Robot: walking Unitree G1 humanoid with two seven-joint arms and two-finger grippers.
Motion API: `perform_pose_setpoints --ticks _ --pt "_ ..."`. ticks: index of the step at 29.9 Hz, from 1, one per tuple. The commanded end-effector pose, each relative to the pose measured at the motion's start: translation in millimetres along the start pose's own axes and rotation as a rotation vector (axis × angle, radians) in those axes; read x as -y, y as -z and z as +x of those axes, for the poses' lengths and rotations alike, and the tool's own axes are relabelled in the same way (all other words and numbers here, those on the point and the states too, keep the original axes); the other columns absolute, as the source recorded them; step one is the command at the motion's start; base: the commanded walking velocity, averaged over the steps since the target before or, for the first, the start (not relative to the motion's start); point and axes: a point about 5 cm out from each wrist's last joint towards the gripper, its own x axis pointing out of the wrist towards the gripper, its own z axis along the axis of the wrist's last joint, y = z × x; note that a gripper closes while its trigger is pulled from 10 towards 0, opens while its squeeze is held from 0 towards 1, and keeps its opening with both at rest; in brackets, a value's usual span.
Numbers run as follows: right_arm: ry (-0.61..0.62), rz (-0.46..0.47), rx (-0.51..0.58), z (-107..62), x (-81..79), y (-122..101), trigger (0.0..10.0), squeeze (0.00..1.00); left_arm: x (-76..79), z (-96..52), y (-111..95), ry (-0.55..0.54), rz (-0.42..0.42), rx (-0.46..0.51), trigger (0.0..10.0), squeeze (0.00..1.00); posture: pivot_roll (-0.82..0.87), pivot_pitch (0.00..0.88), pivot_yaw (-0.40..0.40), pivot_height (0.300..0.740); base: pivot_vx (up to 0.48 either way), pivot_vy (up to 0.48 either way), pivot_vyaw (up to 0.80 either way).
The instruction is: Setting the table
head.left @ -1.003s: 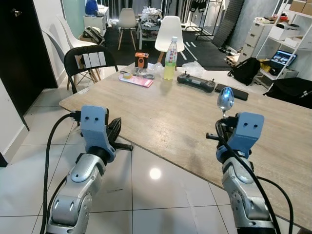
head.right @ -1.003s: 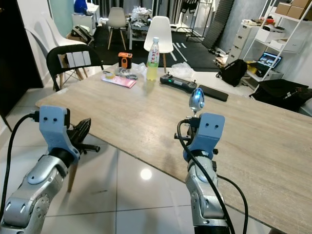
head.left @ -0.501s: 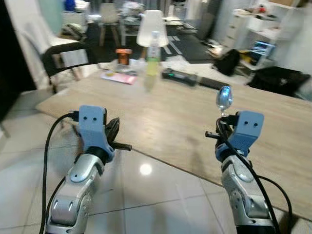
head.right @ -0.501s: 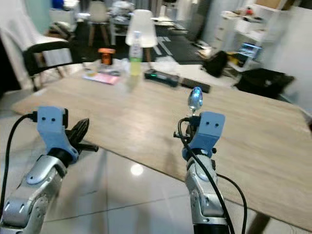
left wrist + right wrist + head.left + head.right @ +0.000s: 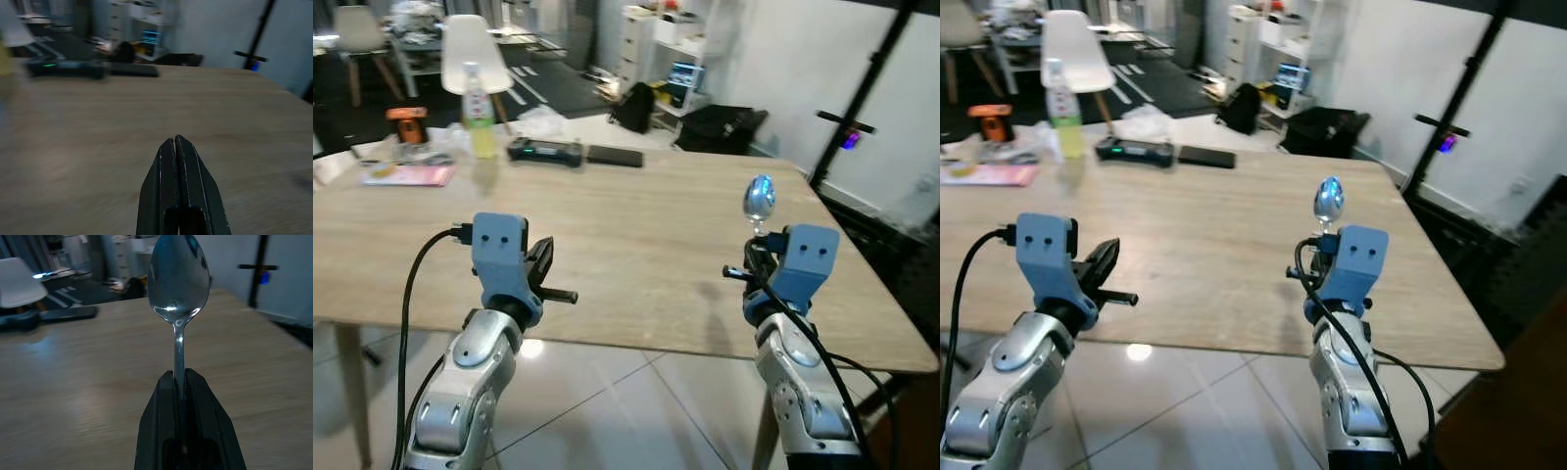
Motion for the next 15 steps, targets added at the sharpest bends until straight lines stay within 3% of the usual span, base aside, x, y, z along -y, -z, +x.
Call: perform_pose_setpoints --ticks 1,6,15 --pt "0.012 -0.005 -0.006 -0.4 3.7 1.5 10.0 0.0 1.7 -0.7 5.0 0.006 -0.005 -0.02 10.0 0.0 0.07 0.132 -0.016 0.74 0.0 0.0 -0.8" --pt "0.012 -0.006 -0.007 -0.3 3.7 1.7 10.0 0.0 1.6 -0.6 5.0 0.004 -0.005 -0.021 10.0 0.0 0.07 0.136 -0.016 0.74 0.0 0.0 -0.8" --pt "0.012 -0.017 -0.004 -0.5 3.9 1.9 10.0 0.0 1.5 -0.7 4.4 -0.007 -0.014 -0.013 10.0 0.0 0.07 0.14 -0.016 0.74 0.0 0.0 0.0"
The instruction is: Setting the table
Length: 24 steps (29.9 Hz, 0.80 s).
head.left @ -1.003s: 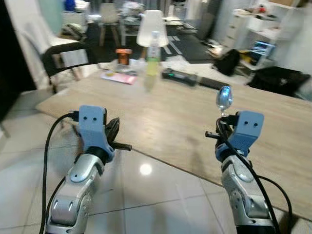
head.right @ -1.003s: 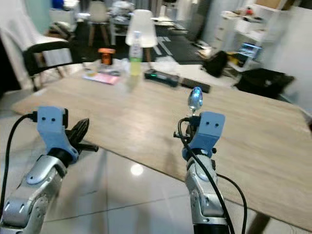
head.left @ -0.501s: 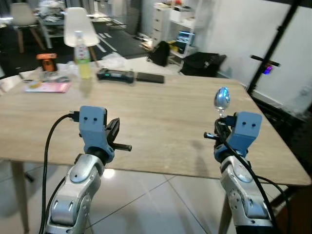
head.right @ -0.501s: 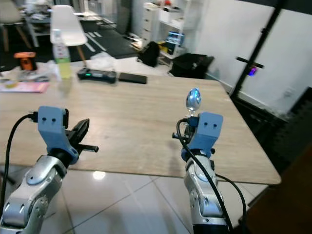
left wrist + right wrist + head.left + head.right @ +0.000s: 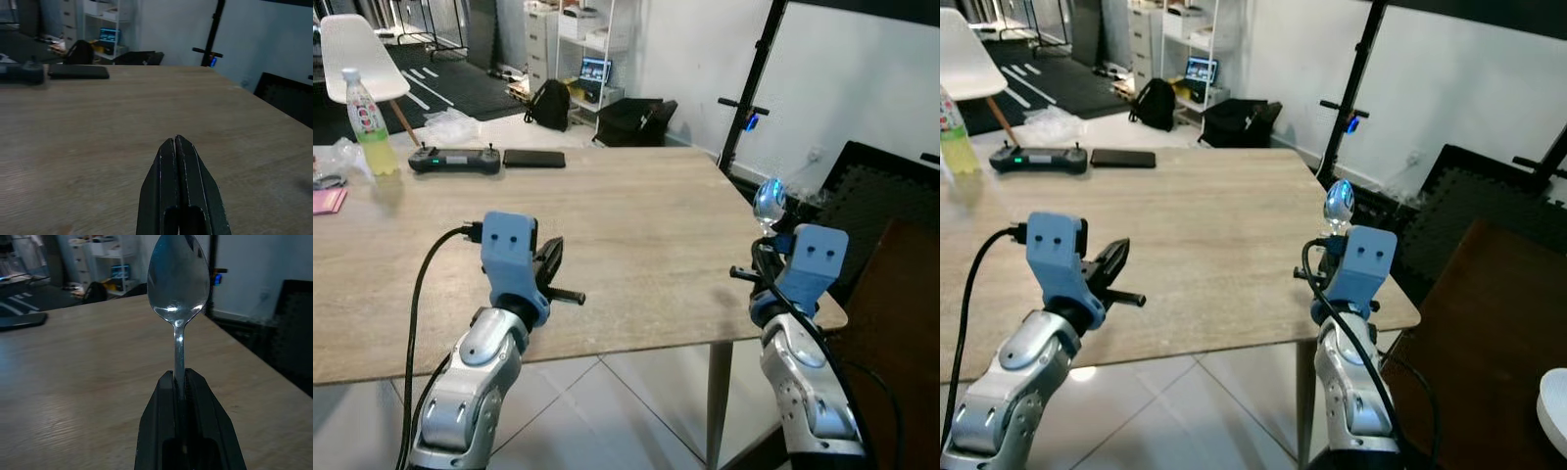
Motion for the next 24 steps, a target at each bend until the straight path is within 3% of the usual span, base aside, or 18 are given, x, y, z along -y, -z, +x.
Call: perform_pose_setpoints --ticks 1,12,24 --pt "0.003 -0.011 0.006 -0.3 1.6 -1 10.0 0.0 0.2 -1.8 3 -0.009 -0.016 -0.005 10.0 0.0 0.07 0.141 -0.015 0.74 0.0 0.0 0.0" --pt "-0.088 -0.025 0.032 -0.5 -13.6 -5 10.0 0.0 -4.7 -2.8 1 -0.051 0.003 0.021 10.0 0.0 0.07 0.141 -0.023 0.74 0.0 0.0 0.0" --pt "-0.106 -0.028 0.024 -0.2 -14.7 -4 10.0 0.0 -10.7 -3.2 2 -0.096 0.012 0.018 10.0 0.0 0.07 0.139 -0.028 0.74 0.468 0.0 0.0"
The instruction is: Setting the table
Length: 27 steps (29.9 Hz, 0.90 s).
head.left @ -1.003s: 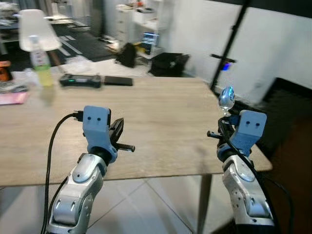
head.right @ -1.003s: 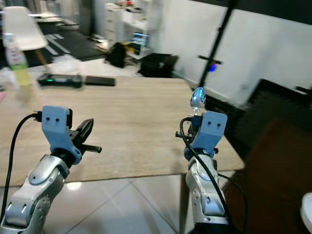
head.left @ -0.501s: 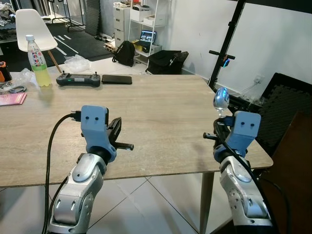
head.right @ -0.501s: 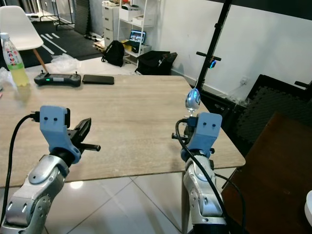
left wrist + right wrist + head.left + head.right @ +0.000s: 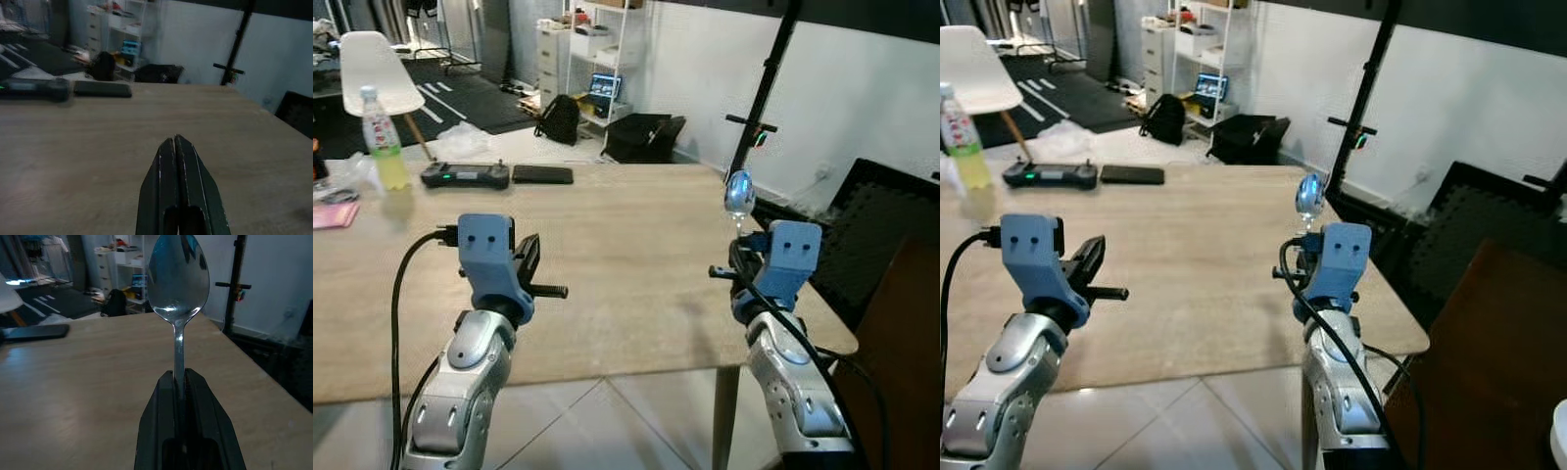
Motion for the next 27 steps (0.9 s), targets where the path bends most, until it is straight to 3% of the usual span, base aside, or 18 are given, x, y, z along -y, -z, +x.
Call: perform_pose_setpoints --ticks 1,12,20,24,25,27 --pt "-0.014 -0.007 0.012 0.2 -3.0 -2 10.0 0.0 -3.9 -2.1 3 -0.015 0.015 -0.008 10.0 0.0 0.07 0.139 -0.028 0.74 0.48 0.0 0.0" --pt "-0.033 -0.004 0.004 0.0 -4.6 0 10.0 0.0 -4.1 -2.0 4 -0.028 0.008 -0.01 10.0 0.0 0.07 0.139 -0.028 0.74 0.43 0.0 0.0" --pt "-0.054 -0.003 -0.003 -0.4 -7.2 2 10.0 0.0 -5.1 -3.7 4 -0.029 0.019 -0.016 10.0 0.0 0.07 0.138 -0.025 0.74 0.0 0.0 0.0" --pt "-0.152 -0.015 -0.014 -1.7 -18.9 3 10.0 0.0 -5.9 -4.6 5 -0.028 0.019 -0.019 10.0 0.0 0.07 0.137 -0.025 0.74 0.0 0.0 0.0" --pt "-0.248 -0.039 -0.028 -3.9 -30.0 5 10.0 0.0 -7.1 -5.8 6 -0.031 0.025 -0.029 10.0 0.0 0.07 0.133 -0.02 0.74 0.0 0.0 0.0" --pt "-0.27 -0.045 -0.032 -4.5 -32.6 6 10.0 0.0 -7.4 -6.0 7 -0.031 0.026 -0.032 10.0 0.0 0.07 0.133 -0.02 0.74 0.0 0.0 0.0"
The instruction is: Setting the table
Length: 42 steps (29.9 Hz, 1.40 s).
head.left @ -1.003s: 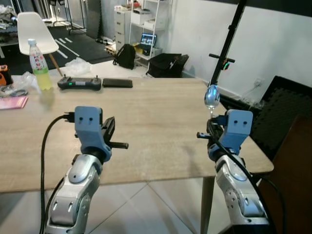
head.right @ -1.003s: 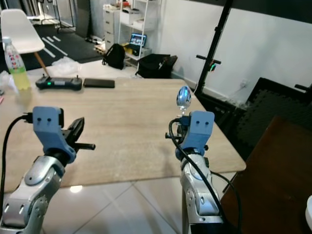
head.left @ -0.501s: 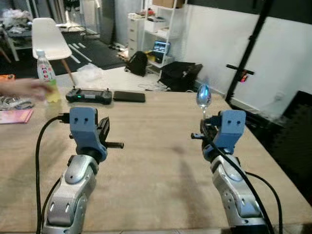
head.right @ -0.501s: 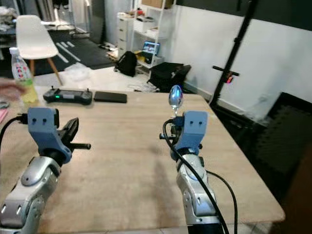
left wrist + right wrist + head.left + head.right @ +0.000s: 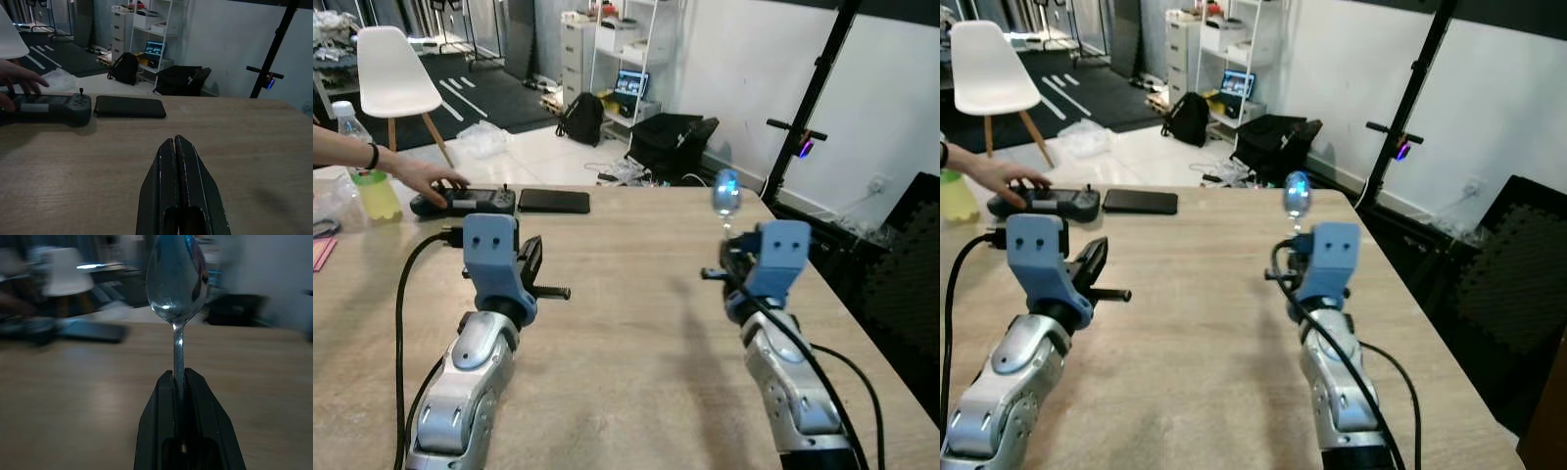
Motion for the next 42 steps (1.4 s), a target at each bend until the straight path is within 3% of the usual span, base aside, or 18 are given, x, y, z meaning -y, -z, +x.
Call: perform_pose_setpoints --ticks 1,5,7,9,15,17,21,23,27,30,36,42 --pt "-0.045 -0.021 -0.02 -1.7 -4.9 4 10.0 0.0 -2.6 -4.0 4 -0.01 0.014 -0.024 10.0 0.0 0.07 0.13 -0.015 0.74 0.0 0.0 0.0" --pt "-0.092 -0.079 -0.09 3.2 -15.4 15 10.0 0.0 -8.7 -7.2 12 -0.031 0.022 -0.054 10.0 0.0 0.08 0.129 -0.014 0.74 0.0 0.0 0.0" --pt "-0.071 -0.118 -0.193 19.5 -22.8 31 10.0 0.0 -20.4 -14.5 26 -0.067 0.069 -0.126 10.0 0.0 0.08 0.128 -0.012 0.74 0.0 0.0 0.0" --pt "-0.063 -0.136 -0.233 25.2 -24.3 35 10.0 0.0 -23.3 -17.1 30 -0.074 0.08 -0.143 10.0 0.0 0.09 0.131 -0.013 0.74 0.0 0.0 0.0" --pt "-0.019 -0.087 -0.358 44.3 -25.4 48 10.0 0.0 -35.3 -36.3 49 -0.115 0.141 -0.217 10.0 0.0 0.12 0.152 -0.034 0.74 0.0 0.0 0.0" --pt "0.045 -0.076 -0.376 46.7 -20.7 52 10.0 0.0 -43.4 -47.2 53 -0.147 0.169 -0.235 10.0 0.0 0.14 0.174 -0.042 0.74 0.0 0.0 0.0" --pt "0.077 -0.073 -0.372 48.1 -15.5 51 10.0 0.0 -45.3 -52.1 49 -0.149 0.166 -0.223 10.0 0.0 0.16 0.2 -0.043 0.74 0.0 0.0 0.0" --pt "0.165 -0.08 -0.355 51.4 0.9 44 10.0 0.0 -45.8 -57.5 39 -0.126 0.16 -0.192 10.0 0.0 0.18 0.24 -0.041 0.74 0.0 0.0 0.0" --pt "0.238 -0.082 -0.335 54.2 16.6 37 10.0 0.0 -44.5 -60.2 30 -0.096 0.164 -0.168 10.0 0.0 0.19 0.268 -0.034 0.74 0.0 0.0 0.0" --pt "0.296 -0.101 -0.276 59.1 40.4 12 10.0 0.0 -40.5 -60.7 21 -0.069 0.165 -0.159 10.0 0.0 0.19 0.289 -0.02 0.74 0.0 0.0 0.0" --pt "0.298 -0.11 -0.278 60.0 44.9 10 10.0 0.0 -35.8 -60.2 23 -0.054 0.159 -0.168 10.0 0.0 0.18 0.294 -0.015 0.74 0.0 0.0 0.0" --pt "0.281 -0.109 -0.347 54.7 44.2 28 10.0 0.0 -30.5 -60.0 23 -0.037 0.147 -0.178 10.0 0.0 0.18 0.3 -0.014 0.74 0.0 0.0 0.0"
